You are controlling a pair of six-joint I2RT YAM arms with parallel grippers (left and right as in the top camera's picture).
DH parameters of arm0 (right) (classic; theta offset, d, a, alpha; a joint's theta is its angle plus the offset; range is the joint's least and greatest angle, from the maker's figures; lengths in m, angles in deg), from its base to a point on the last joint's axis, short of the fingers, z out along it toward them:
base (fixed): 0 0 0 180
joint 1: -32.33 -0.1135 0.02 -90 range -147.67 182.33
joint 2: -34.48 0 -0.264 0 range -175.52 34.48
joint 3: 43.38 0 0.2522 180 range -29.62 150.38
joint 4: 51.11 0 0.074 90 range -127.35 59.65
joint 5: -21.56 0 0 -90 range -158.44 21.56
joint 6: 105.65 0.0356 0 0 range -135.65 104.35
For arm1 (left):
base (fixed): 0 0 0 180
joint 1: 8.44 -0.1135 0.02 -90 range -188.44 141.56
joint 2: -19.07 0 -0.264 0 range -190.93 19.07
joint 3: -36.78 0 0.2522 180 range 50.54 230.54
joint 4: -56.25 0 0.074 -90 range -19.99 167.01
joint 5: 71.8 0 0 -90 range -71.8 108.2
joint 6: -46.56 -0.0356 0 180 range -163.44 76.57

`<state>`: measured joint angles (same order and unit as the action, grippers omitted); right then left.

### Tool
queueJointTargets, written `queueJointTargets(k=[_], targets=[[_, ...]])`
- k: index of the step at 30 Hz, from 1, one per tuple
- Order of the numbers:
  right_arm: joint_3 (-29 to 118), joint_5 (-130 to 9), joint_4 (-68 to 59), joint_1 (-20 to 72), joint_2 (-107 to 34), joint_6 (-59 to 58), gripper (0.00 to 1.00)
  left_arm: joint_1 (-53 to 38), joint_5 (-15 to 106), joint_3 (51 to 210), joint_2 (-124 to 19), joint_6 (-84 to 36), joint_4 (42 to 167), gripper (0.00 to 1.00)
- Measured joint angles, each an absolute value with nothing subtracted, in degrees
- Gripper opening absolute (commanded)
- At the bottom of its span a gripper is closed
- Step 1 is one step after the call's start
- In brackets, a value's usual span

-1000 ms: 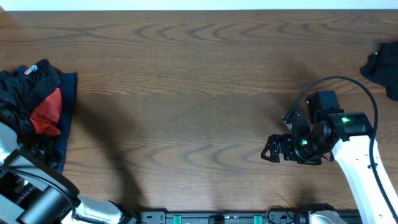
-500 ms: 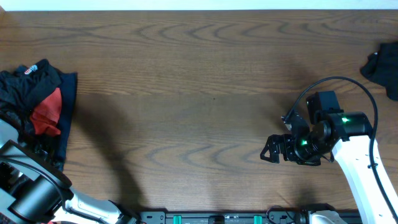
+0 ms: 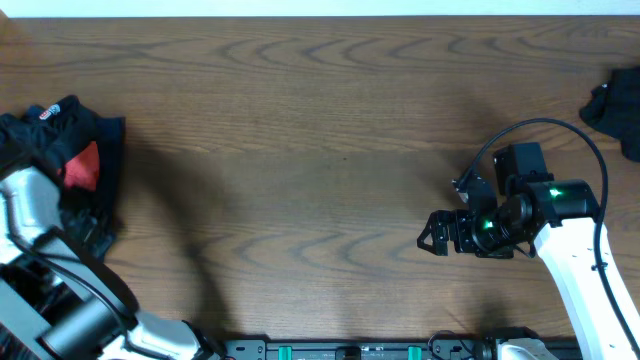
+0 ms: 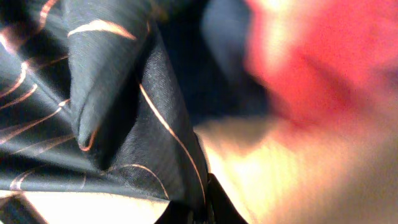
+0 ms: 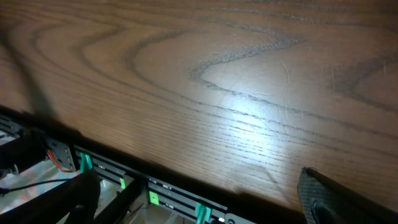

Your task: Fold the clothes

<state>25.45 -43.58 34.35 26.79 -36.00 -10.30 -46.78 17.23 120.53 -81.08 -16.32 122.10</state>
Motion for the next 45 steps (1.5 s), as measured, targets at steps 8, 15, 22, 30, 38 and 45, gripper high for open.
queueJointTargets(k=[8, 15, 22, 30, 38, 45], targets=[[25.45, -44.17, 33.87, 26.79, -36.02, -10.30, 0.99, -31.68, 15.35, 123.22, -68.06, -16.69, 123.46, 0.06], [25.45, -44.39, 33.08, 26.79, -36.02, -10.30, 0.99, -13.67, 13.71, 123.38, -59.60, -16.69, 123.52, 0.06], [25.45, -44.48, 32.89, 26.79, -36.02, -10.30, 0.99, 4.08, 12.64, 123.42, -60.54, -16.69, 120.35, 0.06], [25.45, -44.48, 32.45, 26.79, -36.02, -10.30, 0.99, 21.26, 11.79, 123.49, -69.09, -16.67, 111.52, 0.06], [25.50, -44.50, 32.45, 26.79, -36.02, -10.30, 0.99, 31.20, 14.50, 123.59, -82.61, -16.67, 102.43, 0.06], [25.50, -44.50, 32.34, 26.79, -36.02, -10.30, 0.99, 36.80, 17.84, 126.15, -88.67, -16.93, 96.51, 0.06]])
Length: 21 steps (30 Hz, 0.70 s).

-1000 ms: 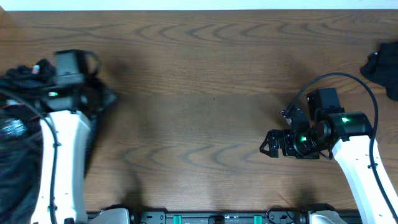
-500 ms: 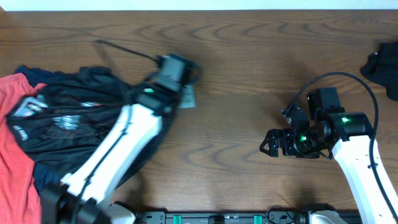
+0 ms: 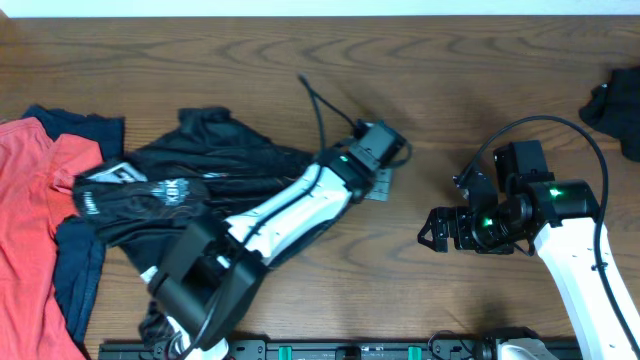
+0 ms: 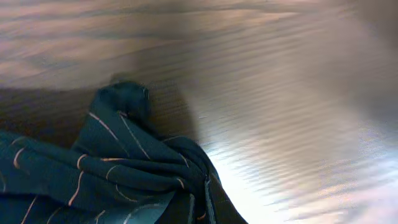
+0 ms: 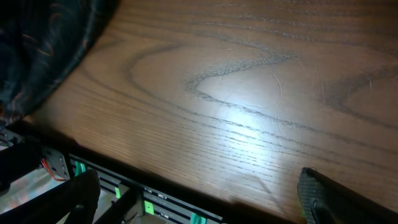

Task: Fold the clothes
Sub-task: 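Drag the black shirt with the left gripper to the table center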

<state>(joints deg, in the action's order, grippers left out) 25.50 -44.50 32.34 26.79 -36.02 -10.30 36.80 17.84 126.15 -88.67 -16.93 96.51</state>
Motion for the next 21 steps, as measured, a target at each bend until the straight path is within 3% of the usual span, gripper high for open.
queueJointTargets(k=[11, 21], targets=[[25.50, -44.50, 32.30, 26.79, -36.02, -10.30, 0.99, 44.71, 18.98, 139.92, -96.91, -22.73, 93.45, 0.06], [25.52, -44.56, 33.30, 26.79, -36.02, -10.30, 0.99, 39.66, 17.60, 151.92, -104.08, -24.28, 91.52, 0.06]])
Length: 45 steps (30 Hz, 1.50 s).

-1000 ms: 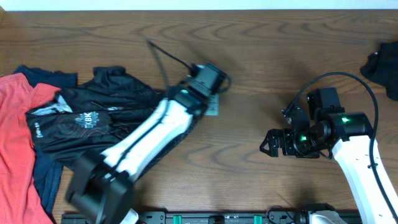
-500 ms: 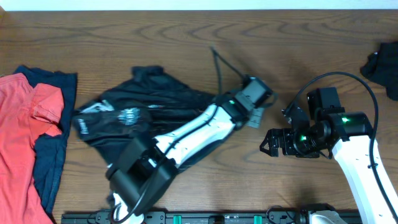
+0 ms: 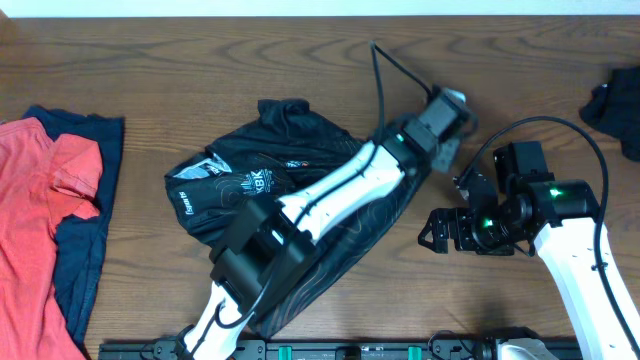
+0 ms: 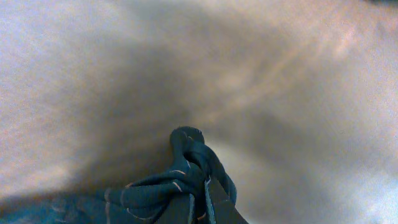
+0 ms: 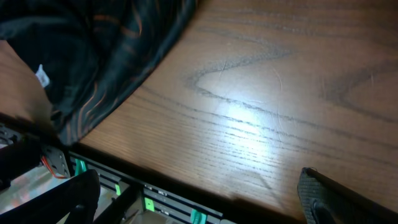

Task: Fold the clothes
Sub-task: 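Drag the black shirt with the left gripper to the table center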

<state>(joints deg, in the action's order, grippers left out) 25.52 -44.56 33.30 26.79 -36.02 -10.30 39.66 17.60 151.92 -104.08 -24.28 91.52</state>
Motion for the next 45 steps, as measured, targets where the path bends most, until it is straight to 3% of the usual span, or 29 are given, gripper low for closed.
queueJointTargets(k=[19, 20, 21, 24, 25, 34, 45], targets=[[25.52, -44.63, 35.18, 26.79, -36.02, -10.21, 0.99, 13.74, 7.87, 162.30, -104.27, -28.71, 79.96, 0.06], [25.52, -44.63, 35.38, 26.79, -36.02, -10.17, 0.99, 13.39, 7.96, 162.87, -104.27, -28.71, 79.87, 0.09], [25.52, -44.63, 35.42, 26.79, -36.02, -10.15, 0.99, 13.30, 8.12, 163.18, -104.27, -28.71, 79.92, 0.24], [25.52, -44.63, 35.47, 26.79, -36.00, -9.89, 0.99, 13.54, 9.27, 163.61, -104.27, -29.00, 81.10, 0.86], [25.52, -44.63, 35.49, 26.79, -36.02, -9.80, 0.99, 13.76, 9.78, 163.61, -104.27, -29.13, 81.95, 0.98], [25.52, -44.65, 35.49, 26.79, -36.02, -9.73, 0.99, 14.39, 11.44, 163.70, -104.27, -29.02, 90.34, 0.98], [25.61, -48.30, 31.90, 26.79, -38.54, -8.58, 0.99, 16.01, 13.14, 163.83, -104.27, -27.16, 118.12, 0.98]])
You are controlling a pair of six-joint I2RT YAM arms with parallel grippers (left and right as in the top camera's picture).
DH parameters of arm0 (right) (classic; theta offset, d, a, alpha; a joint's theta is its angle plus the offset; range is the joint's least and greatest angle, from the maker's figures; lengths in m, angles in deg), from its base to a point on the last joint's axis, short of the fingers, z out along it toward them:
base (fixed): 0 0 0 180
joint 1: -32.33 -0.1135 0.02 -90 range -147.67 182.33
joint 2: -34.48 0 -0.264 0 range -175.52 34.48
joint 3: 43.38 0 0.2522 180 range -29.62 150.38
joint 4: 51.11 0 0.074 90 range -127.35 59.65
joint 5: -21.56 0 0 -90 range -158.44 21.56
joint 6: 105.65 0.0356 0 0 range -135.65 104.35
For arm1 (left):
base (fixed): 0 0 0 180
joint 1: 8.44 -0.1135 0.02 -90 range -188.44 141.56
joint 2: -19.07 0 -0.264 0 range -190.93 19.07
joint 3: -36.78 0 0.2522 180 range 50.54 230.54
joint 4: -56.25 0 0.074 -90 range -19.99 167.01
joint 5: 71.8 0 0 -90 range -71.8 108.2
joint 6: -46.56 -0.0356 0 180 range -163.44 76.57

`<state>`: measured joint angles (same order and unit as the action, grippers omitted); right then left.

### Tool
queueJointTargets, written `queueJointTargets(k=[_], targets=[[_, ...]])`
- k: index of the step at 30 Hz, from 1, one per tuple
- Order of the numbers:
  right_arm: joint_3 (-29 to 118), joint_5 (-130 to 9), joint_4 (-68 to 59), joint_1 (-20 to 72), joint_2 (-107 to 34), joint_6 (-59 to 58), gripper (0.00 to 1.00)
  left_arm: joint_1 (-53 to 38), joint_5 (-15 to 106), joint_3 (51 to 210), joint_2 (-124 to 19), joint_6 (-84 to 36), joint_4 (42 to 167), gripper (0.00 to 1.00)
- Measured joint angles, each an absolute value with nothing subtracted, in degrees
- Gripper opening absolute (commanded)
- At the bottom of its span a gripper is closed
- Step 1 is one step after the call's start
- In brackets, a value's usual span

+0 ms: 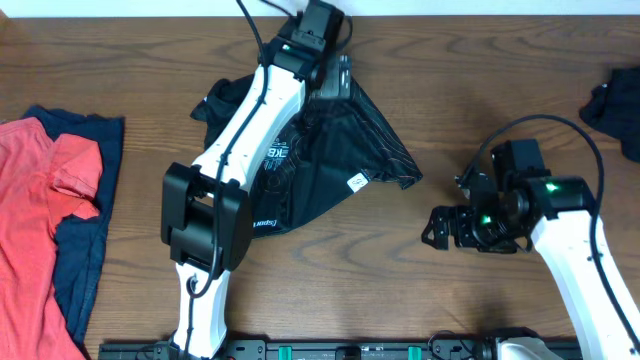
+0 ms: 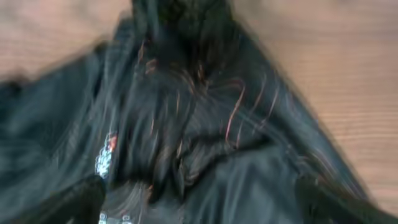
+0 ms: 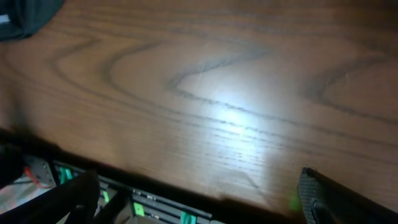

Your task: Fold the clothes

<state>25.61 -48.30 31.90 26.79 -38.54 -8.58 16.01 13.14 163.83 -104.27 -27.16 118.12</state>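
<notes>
A black garment with white print [image 1: 330, 150] lies loosely spread at the far middle of the table, one corner pointing right. In the left wrist view, which is blurred, the garment [image 2: 199, 124] fills the frame. My left gripper [image 1: 335, 78] hangs over its far edge, open, with its fingers [image 2: 74, 199] wide apart and holding nothing. My right gripper [image 1: 438, 228] is open low over bare wood at the right, clear of the garment; its wrist view shows one fingertip [image 3: 326, 196] and a corner of the garment [image 3: 25, 12].
A red shirt [image 1: 40, 200] lies on a navy cloth [image 1: 85, 250] at the left edge. Another dark cloth [image 1: 615, 100] sits at the far right corner. The wooden table [image 1: 500, 80] ends at a front rail [image 1: 350, 350].
My left gripper was shut on the black garment at the centre right; it is now open at the far middle, with the garment lying beneath it. The right arm has barely moved.
First my left gripper was in the clothes pile at the far left, shut on black cloth. Then it held the black garment at the middle of the table, then farther right. Now the garment lies released at the far middle.
</notes>
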Motion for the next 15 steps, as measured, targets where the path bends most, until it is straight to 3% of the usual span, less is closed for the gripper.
queueJointTargets(k=[15], targets=[[25.69, -48.65, 22.26, 26.83, -49.90, -6.00, 0.99, 14.90, 13.38, 163.81, -101.81, -23.47, 138.54, 0.98]])
